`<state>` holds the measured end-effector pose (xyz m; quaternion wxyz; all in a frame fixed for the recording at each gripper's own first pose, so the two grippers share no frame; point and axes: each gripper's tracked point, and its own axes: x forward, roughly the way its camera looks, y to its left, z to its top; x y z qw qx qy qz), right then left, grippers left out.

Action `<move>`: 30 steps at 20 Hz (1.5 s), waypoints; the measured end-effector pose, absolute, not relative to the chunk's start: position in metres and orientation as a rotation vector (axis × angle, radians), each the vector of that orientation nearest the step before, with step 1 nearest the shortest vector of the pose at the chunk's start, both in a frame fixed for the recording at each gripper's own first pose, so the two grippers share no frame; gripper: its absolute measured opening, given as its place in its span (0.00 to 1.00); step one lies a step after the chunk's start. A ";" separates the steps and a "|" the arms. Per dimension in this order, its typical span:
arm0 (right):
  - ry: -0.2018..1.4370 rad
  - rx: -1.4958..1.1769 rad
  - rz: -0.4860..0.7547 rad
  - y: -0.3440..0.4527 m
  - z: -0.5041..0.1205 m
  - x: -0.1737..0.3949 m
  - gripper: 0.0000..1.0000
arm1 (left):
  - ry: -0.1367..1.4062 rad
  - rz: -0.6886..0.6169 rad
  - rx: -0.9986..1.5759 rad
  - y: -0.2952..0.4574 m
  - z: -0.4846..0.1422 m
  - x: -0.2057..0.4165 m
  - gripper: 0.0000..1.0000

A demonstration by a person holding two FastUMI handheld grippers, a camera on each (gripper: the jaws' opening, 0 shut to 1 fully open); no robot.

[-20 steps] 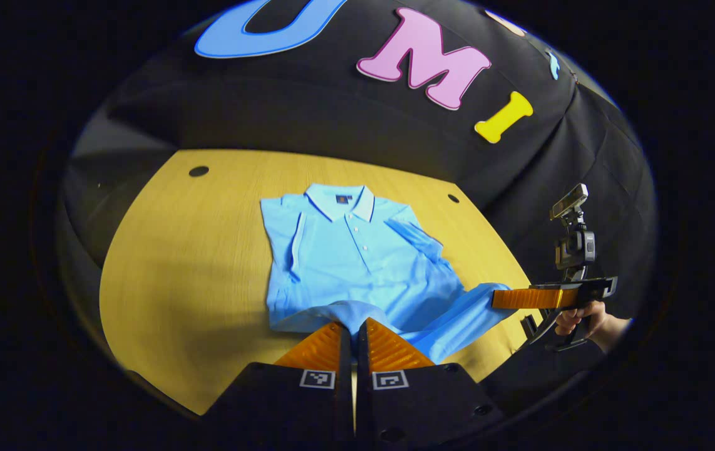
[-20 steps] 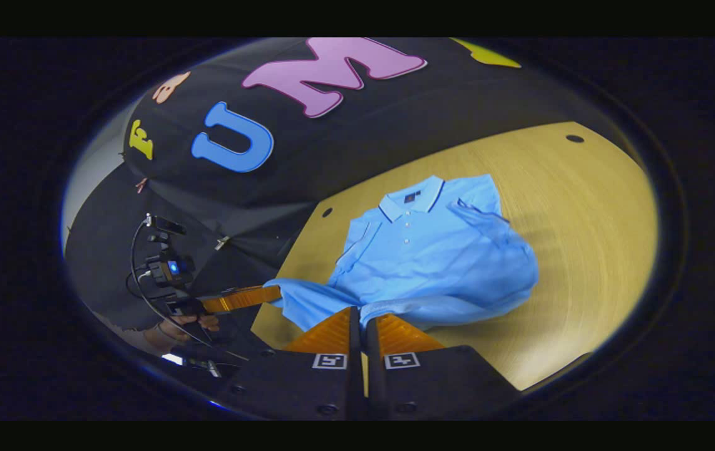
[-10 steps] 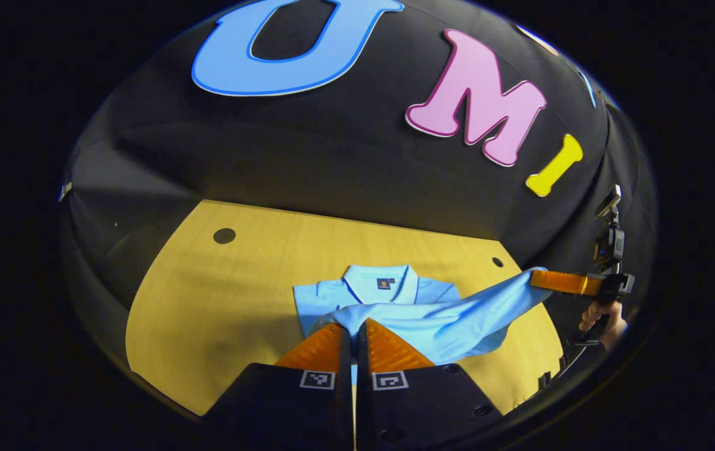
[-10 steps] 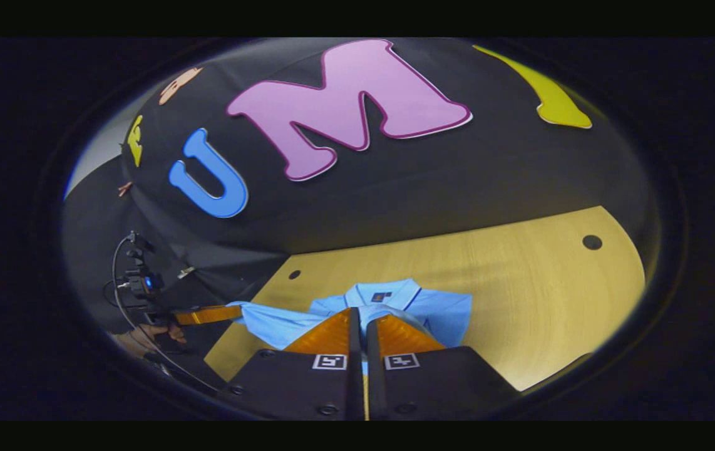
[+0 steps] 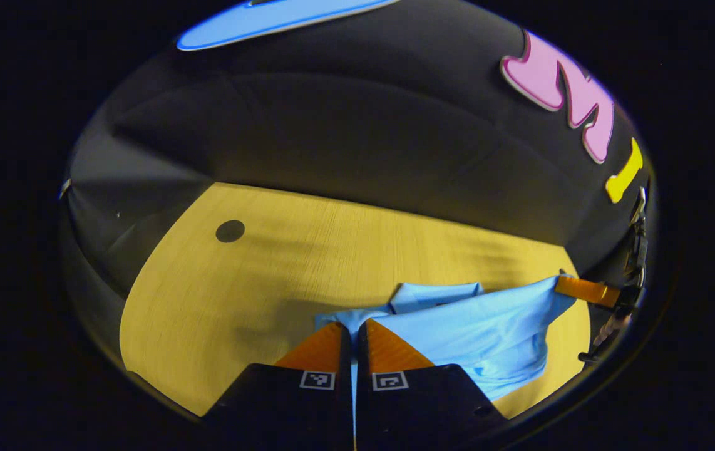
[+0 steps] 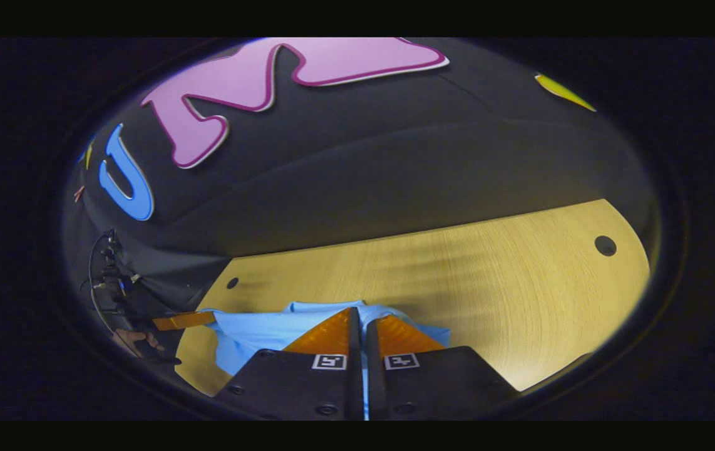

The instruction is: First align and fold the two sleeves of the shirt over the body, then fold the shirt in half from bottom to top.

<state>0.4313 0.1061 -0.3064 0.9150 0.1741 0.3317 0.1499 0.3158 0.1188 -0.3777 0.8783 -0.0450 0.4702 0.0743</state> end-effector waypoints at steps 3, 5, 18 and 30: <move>0.753 0.322 0.275 0.104 -0.343 0.431 0.00 | 0.976 0.123 0.018 0.118 -0.392 0.332 0.13; 0.770 0.285 0.277 0.101 -0.351 0.425 0.22 | 0.988 0.110 0.050 0.112 -0.397 0.335 0.21; 0.468 -0.051 0.278 0.065 -0.213 0.299 0.98 | 0.636 0.057 0.067 0.066 -0.227 0.247 0.94; 0.132 -0.049 0.253 0.103 -0.065 0.134 0.98 | 0.347 0.182 0.028 0.044 -0.081 0.076 0.94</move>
